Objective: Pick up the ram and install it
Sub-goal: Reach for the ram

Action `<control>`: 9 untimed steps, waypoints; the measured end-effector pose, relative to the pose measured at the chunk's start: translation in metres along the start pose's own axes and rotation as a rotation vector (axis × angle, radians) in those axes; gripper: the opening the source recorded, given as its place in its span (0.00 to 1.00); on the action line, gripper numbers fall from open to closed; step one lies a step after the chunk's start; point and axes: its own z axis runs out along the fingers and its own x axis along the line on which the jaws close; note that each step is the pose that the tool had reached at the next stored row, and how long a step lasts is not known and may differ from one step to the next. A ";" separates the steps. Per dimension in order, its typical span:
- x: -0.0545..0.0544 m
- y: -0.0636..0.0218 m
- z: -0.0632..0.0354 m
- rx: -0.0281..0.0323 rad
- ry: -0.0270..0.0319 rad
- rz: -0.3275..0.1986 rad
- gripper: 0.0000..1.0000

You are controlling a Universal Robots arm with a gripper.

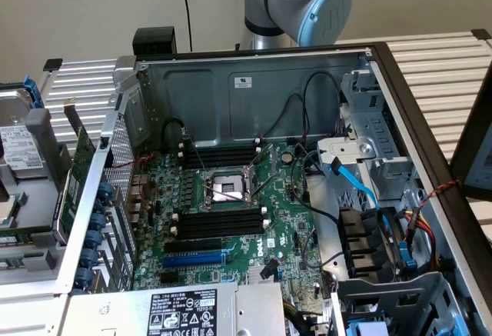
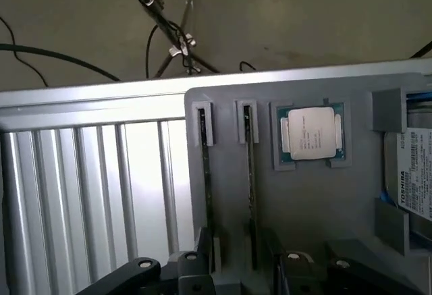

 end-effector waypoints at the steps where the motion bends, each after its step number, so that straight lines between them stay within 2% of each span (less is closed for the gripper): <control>1: 0.000 0.0001 0.0006 0.0000 -0.0002 -0.006 0.42; 9: 0.012 0.0002 0.0061 0.0011 -0.0015 -0.026 0.42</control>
